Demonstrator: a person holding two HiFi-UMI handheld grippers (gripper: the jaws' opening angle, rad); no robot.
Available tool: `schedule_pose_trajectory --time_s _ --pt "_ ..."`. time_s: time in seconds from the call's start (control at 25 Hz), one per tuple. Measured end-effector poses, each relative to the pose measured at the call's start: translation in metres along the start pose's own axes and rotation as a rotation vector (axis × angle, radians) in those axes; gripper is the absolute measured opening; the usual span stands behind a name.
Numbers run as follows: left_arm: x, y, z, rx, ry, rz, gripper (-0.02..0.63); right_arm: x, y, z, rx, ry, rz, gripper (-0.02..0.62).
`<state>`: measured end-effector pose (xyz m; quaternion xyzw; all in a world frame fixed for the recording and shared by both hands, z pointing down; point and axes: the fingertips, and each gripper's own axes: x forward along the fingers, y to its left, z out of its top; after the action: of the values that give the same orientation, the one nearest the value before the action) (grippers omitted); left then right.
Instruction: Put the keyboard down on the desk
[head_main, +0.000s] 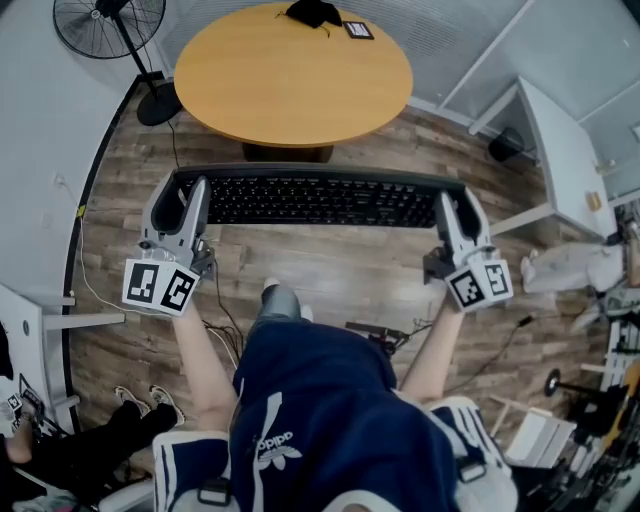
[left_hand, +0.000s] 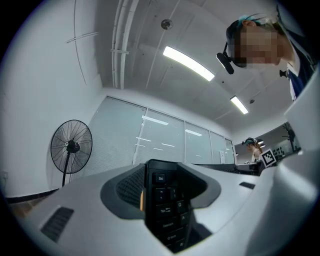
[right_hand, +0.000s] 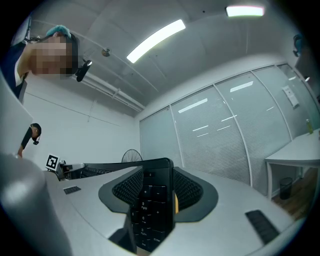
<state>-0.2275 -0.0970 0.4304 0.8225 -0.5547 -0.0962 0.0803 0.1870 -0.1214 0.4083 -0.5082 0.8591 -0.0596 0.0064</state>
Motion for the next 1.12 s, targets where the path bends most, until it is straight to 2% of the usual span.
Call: schedule_pose_trajectory --time_s 0.24,0.64,1.12 --pt "-0.058 -0.042 -0.008 0.025 0.006 0.034 0.195 -0.056 0.010 -0.015 0.024 0.006 0.030 0.179" --pt "-0.009 -0.006 0.006 0.028 -0.018 0.018 0.195 0.004 0.001 0.004 0.007 -0.028 0.026 0.179" --pt "-0.003 -0.004 0.010 0.029 -0.035 -0.013 0.195 -0.001 0.005 0.014 -0.010 -0.068 -0.004 0.179"
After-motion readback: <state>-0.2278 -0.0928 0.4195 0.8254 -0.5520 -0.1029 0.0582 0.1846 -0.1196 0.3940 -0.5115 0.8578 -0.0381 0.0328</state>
